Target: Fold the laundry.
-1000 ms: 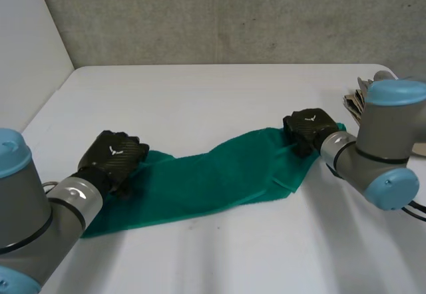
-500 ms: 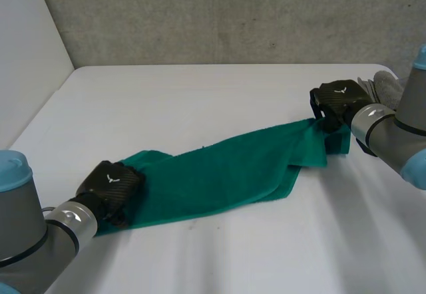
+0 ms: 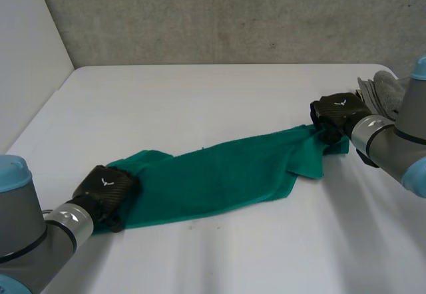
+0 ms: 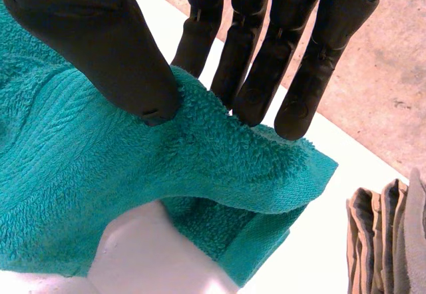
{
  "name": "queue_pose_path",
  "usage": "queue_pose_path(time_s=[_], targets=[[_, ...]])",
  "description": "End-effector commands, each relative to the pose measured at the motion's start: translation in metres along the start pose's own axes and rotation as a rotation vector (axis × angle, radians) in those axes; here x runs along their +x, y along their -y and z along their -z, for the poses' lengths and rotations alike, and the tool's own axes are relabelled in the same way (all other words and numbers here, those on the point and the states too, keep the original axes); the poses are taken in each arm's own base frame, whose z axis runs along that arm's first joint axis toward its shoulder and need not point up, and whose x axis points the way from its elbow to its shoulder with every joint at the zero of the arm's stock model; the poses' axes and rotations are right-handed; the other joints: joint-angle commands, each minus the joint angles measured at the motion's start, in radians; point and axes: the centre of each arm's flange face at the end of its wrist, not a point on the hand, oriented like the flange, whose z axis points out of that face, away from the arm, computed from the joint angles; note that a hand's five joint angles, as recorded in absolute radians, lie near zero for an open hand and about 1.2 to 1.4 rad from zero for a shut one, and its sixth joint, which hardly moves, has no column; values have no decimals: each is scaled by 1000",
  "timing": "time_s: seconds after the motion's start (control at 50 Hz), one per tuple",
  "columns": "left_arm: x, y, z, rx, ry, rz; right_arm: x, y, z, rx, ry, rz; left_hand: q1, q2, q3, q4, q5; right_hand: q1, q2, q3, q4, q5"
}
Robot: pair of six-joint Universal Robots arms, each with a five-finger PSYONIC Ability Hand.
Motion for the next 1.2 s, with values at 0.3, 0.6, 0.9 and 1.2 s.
queue_pose_path(time_s=[0.3,0.6,0.9,1.2], targets=[[-8,-7,-10,13,39,-4,-7,-8,1,-22,17,-2,54,64,56,71,72,412,218,220,207,236],[-16,-7,-23,42,76,-55,-9,-11,1,-32,21,-4,643,653,646,660,662,412,218,220,207,236],[-22,8,-16,70,87,-61,-5,-4,5,-18,8,-2,899,909,901,916,917,412,218,220,207,236],[-10,9,8,64,-23,-30,-3,4,10,2,1,3,371,382,374,388,390,412,218,220,207,236]])
